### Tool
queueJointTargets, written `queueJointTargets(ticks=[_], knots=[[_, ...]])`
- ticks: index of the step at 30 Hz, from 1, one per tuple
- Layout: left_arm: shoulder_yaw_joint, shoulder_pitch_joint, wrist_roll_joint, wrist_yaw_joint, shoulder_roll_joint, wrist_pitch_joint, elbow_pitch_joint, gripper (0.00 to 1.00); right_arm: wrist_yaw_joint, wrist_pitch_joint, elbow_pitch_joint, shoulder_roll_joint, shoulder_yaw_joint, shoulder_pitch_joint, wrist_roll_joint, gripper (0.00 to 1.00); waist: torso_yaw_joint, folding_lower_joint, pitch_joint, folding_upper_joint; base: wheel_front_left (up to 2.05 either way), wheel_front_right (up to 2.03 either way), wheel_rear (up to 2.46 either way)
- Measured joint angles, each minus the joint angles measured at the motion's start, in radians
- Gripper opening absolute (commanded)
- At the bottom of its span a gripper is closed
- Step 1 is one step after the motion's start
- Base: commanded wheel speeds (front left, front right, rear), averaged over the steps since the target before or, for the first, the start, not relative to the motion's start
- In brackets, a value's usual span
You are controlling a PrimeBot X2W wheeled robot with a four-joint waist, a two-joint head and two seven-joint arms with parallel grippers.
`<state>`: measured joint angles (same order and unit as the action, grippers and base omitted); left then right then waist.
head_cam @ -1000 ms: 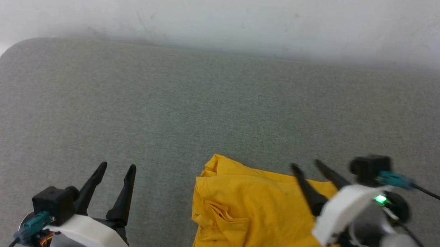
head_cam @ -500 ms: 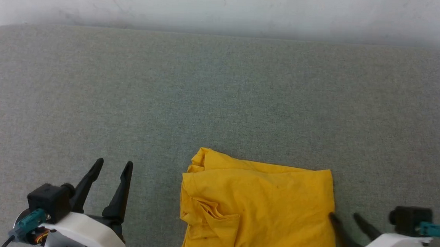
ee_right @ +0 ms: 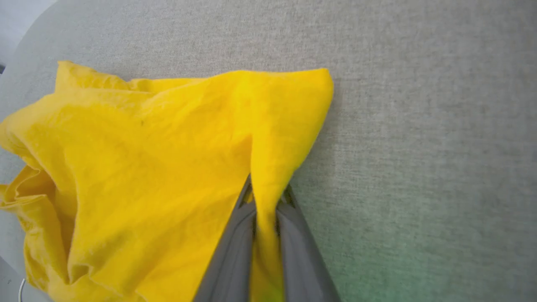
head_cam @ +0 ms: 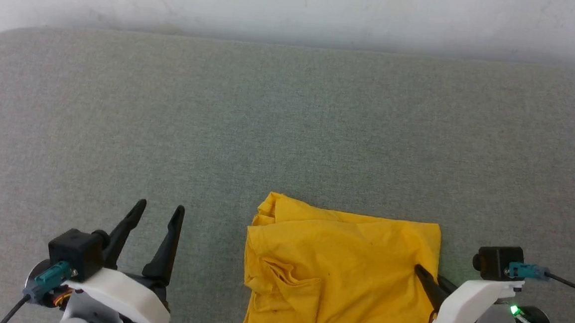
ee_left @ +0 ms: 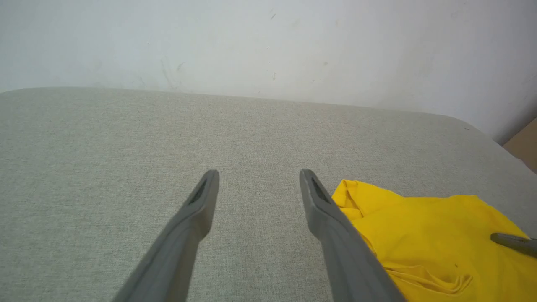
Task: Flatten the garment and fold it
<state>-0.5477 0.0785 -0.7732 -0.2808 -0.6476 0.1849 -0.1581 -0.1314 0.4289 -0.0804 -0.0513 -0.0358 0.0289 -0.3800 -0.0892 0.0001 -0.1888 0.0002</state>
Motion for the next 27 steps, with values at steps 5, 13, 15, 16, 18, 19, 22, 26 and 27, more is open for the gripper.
queueJointTargets(ticks=[5, 13, 15, 16, 18, 19, 22, 26, 27], knots=[[0.002, 0.001, 0.001, -0.001, 0.006, 0.009, -0.001, 1.00, 0.000, 0.011, 0.032, 0.004, 0.026, -0.027, 0.051, 0.00, 0.029, -0.0001, 0.022, 0.0000, 0.00, 0.00, 0.00], [0.018, 0.005, 0.006, -0.003, 0.003, 0.014, -0.018, 1.00, 0.000, 0.074, 0.076, -0.064, 0.092, -0.147, 0.174, 0.00, 0.102, 0.0000, 0.024, -0.0001, 0.00, 0.00, 0.00], [0.025, 0.013, 0.010, -0.003, -0.005, 0.018, -0.025, 1.00, 0.000, 0.091, 0.076, -0.109, 0.106, -0.183, 0.194, 0.00, 0.116, -0.0001, 0.011, 0.0000, 0.00, 0.00, 0.00], [0.028, 0.017, 0.012, -0.003, -0.009, 0.018, -0.028, 1.00, 0.000, 0.100, 0.076, -0.130, 0.115, -0.202, 0.201, 0.00, 0.123, 0.0000, 0.003, -0.0001, 0.00, 0.00, 0.00], [0.037, 0.033, 0.021, -0.004, -0.014, 0.021, -0.038, 1.00, 0.000, 0.117, 0.075, -0.173, 0.127, -0.235, 0.225, 0.00, 0.134, 0.0000, -0.017, -0.0001, 0.00, 0.00, 0.00], [0.042, 0.044, 0.025, -0.004, -0.016, 0.024, -0.046, 1.00, 0.000, 0.122, 0.076, -0.194, 0.135, -0.250, 0.239, 0.00, 0.139, 0.0000, -0.028, -0.0001, 0.00, 0.00, 0.00], [0.055, 0.076, 0.040, -0.004, -0.024, 0.028, -0.062, 1.00, 0.000, 0.143, 0.075, -0.252, 0.168, -0.290, 0.272, 0.00, 0.153, 0.0001, -0.064, -0.0001, 0.00, 0.00, 0.00], [0.070, 0.120, 0.063, -0.004, -0.042, 0.033, -0.082, 1.00, 0.000, 0.159, 0.072, -0.331, 0.197, -0.337, 0.310, 0.00, 0.167, 0.0001, -0.119, -0.0001, 0.00, 0.00, 0.00], [0.079, 0.134, 0.074, -0.004, -0.044, 0.039, -0.086, 1.00, 0.000, 0.160, 0.070, -0.350, 0.202, -0.347, 0.317, 0.00, 0.170, 0.0001, -0.134, -0.0001, 0.00, 0.00, 0.00]])
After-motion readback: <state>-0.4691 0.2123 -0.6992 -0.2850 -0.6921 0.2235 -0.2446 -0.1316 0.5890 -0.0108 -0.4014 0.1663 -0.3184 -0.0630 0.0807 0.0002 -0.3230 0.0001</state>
